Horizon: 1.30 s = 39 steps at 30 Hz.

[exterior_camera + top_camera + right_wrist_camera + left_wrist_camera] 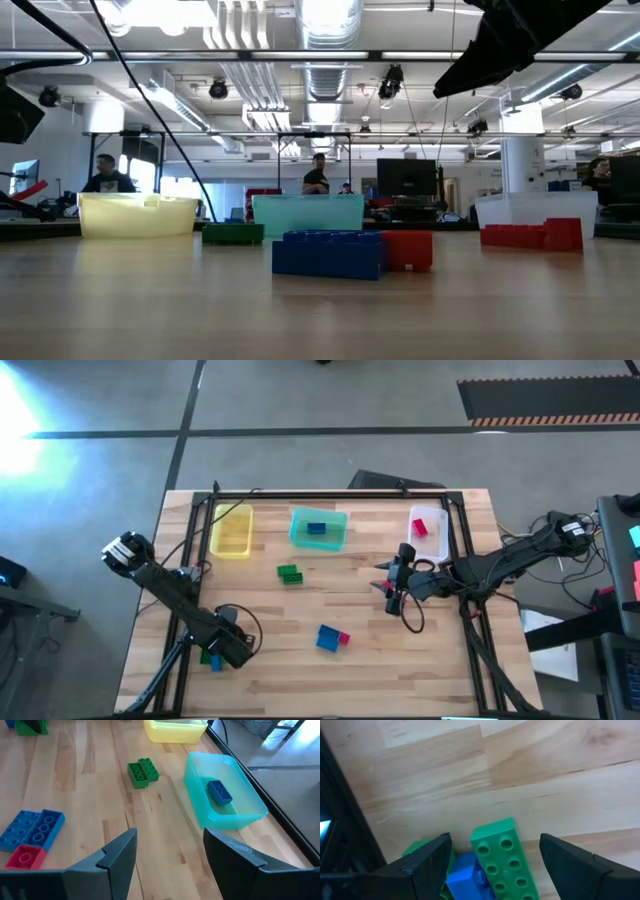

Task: Sort & place blocks by color
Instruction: Put the green game piece into the yellow bin

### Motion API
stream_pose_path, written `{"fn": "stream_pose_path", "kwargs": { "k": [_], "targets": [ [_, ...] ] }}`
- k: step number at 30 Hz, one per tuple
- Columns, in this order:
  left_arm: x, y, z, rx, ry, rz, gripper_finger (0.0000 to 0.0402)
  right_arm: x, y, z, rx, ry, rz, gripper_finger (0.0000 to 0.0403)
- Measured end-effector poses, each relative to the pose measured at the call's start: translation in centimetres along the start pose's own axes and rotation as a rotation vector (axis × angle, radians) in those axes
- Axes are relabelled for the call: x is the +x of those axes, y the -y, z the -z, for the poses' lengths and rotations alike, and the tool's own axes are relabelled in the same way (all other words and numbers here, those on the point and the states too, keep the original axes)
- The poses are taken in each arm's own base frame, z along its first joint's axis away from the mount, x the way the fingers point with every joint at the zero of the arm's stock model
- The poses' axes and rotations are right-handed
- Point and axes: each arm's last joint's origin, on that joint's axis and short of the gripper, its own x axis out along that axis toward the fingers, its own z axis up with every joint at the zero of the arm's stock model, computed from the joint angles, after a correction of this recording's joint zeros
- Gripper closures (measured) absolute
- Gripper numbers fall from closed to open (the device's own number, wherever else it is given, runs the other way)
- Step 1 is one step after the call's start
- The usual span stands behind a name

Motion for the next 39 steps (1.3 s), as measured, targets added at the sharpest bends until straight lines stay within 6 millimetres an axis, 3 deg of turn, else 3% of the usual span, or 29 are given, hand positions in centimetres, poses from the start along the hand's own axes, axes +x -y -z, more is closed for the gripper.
{"fn": "stream_pose_path", "kwargs": {
  "k": [15, 19, 28, 33, 39],
  "targets": [
    [1.5, 0.8, 0.4, 0.007, -0.002, 0.005, 0.0123, 0.0, 0.0, 0.0, 0.0, -0.002, 0.001, 0.0184],
    [1.4, 0.8, 0.4, 0.006, -0.006, 0.015, 0.0153, 0.0, 0.0, 0.0, -0.001, -0.002, 0.001, 0.0184],
    [1.3, 1.0, 0.2, -0.023, 0.014, 0.035, 0.027, 0.0, 0.0, 0.0, -0.002, -0.002, 0.001, 0.0184],
    [1.0, 1.5, -0.1, -0.037, 0.022, 0.062, 0.0275, 0.0, 0.0, 0.0, -0.003, -0.002, 0.001, 0.0184],
    [-0.9, 3.4, -1.0, 0.026, -0.002, 0.131, 0.0275, 0.0, 0.0, 0.0, -0.006, -0.002, 0.002, 0.0184]
  ]
}}
